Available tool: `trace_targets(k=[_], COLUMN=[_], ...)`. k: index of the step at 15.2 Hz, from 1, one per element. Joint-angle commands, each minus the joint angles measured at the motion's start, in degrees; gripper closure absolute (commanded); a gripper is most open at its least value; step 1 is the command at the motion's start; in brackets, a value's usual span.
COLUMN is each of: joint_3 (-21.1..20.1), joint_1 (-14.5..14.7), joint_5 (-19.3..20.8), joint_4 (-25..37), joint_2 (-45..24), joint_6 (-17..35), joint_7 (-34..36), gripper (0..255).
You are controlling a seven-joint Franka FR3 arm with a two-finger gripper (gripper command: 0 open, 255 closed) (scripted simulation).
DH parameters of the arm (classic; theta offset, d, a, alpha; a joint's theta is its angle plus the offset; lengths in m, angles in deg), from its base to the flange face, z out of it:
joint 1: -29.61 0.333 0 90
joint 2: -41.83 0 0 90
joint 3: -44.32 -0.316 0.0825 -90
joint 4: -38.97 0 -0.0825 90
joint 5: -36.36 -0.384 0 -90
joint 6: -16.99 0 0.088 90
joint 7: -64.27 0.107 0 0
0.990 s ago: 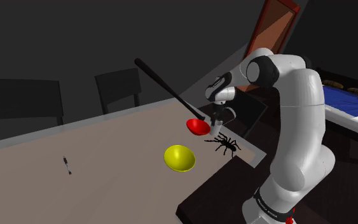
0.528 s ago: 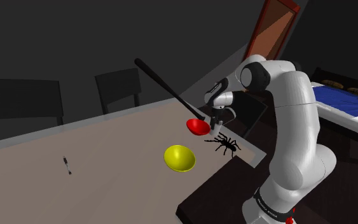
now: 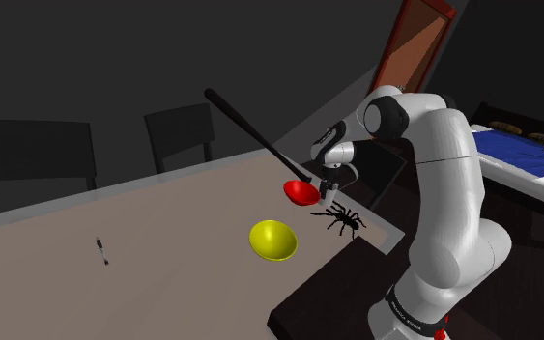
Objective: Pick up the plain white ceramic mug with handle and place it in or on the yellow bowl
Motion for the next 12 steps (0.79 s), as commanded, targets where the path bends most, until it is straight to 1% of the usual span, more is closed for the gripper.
trace_targets(k=[1,2,12], joint_3=[-0.09,-0.09,0.07], joint_1=[0.05,0.07,0.17], joint_5=[-0.03,-0.04,0.12], joint_4=[0.01,0.02,-0.13], joint_2=[-0.03,-0.04,0.59], joint_6=[0.02,0.02,-0.46], joint_7=[0.00,0.03,0.03], gripper=[0,255,255])
